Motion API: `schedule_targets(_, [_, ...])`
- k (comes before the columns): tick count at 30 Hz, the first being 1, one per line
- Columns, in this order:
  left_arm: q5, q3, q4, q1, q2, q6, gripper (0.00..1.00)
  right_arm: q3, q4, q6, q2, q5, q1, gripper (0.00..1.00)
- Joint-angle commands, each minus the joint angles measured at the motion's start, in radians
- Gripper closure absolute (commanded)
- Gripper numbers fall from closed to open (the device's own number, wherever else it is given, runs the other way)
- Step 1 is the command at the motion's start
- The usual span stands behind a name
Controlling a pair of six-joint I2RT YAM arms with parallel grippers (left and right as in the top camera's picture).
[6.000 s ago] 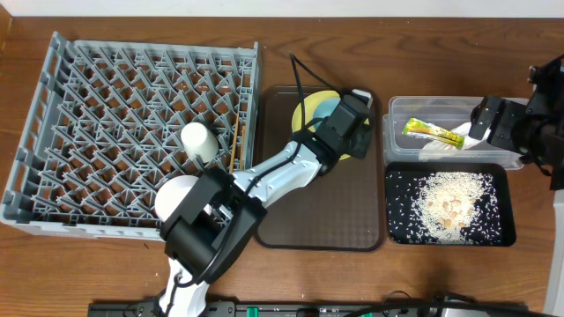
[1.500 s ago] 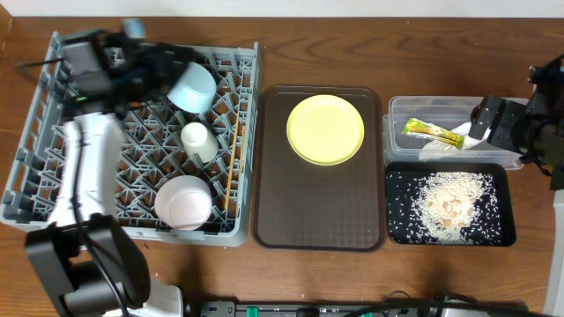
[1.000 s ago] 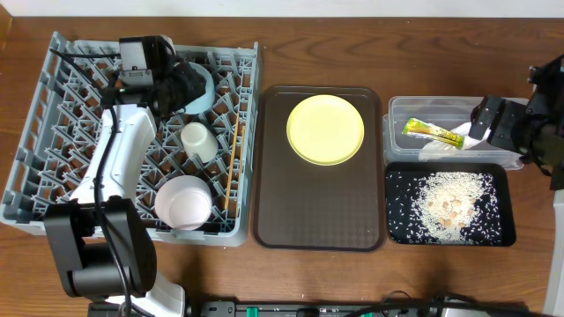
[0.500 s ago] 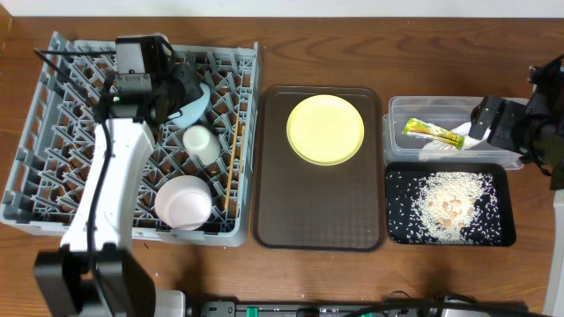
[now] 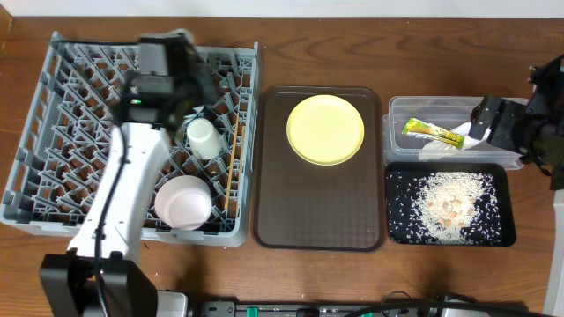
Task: Sort waste into correct bins and load items into the dishwasher
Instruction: 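Move the left gripper back to the yellow plate on the brown tray, then grasp the edge of the yellow plate with the left gripper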
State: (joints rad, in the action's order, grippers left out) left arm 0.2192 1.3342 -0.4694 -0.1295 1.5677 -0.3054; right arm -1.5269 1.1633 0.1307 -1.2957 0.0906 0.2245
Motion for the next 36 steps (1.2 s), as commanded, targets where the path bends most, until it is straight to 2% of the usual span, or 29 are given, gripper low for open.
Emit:
schedule_targets(1, [0.059, 0.001, -0.005, -0.116, 0.006, 0.029, 0.66, -0.011, 0.001, 0.014, 0.0, 0.004, 0.003, 0.01])
schedule_targets(3, [0.052, 0.001, -0.004, -0.191, 0.014, 0.029, 0.61, -0.011, 0.001, 0.014, 0.0, 0.004, 0.003, 0.01])
schedule_targets(4, [0.048, 0.001, -0.004, -0.239, 0.024, 0.029, 0.48, -0.011, 0.001, 0.014, 0.0, 0.004, 0.003, 0.01])
schedule_targets(5, [0.042, 0.001, -0.002, -0.267, 0.032, 0.028, 0.4, -0.011, 0.001, 0.014, 0.0, 0.004, 0.003, 0.01])
schedule_targets(7, [0.026, 0.001, 0.004, -0.327, 0.06, 0.028, 0.33, -0.011, 0.001, 0.014, 0.0, 0.004, 0.003, 0.01])
schedule_targets(8, [0.016, 0.001, 0.009, -0.358, 0.079, 0.028, 0.26, -0.011, 0.001, 0.014, 0.0, 0.004, 0.003, 0.01])
schedule_targets(9, [0.011, 0.001, 0.018, -0.386, 0.099, 0.028, 0.14, -0.011, 0.001, 0.014, 0.0, 0.004, 0.003, 0.01])
schedule_targets(11, [0.008, 0.001, 0.048, -0.439, 0.146, 0.028, 0.1, -0.011, 0.001, 0.014, 0.0, 0.004, 0.003, 0.01])
schedule_targets(13, [-0.003, 0.001, 0.079, -0.485, 0.197, 0.028, 0.1, -0.011, 0.001, 0.014, 0.0, 0.004, 0.003, 0.01])
schedule_targets(15, [-0.031, 0.001, 0.114, -0.521, 0.246, 0.028, 0.3, -0.011, 0.001, 0.014, 0.0, 0.004, 0.003, 0.01])
schedule_targets(19, [-0.037, 0.001, 0.19, -0.578, 0.332, 0.028, 0.55, -0.011, 0.001, 0.014, 0.0, 0.004, 0.003, 0.01])
schedule_targets(24, [-0.039, 0.001, 0.246, -0.636, 0.397, 0.029, 0.56, -0.011, 0.001, 0.014, 0.0, 0.004, 0.003, 0.01])
schedule_targets(36, [-0.19, 0.001, 0.254, -0.666, 0.521, 0.037, 0.55, -0.011, 0.001, 0.014, 0.0, 0.004, 0.003, 0.01])
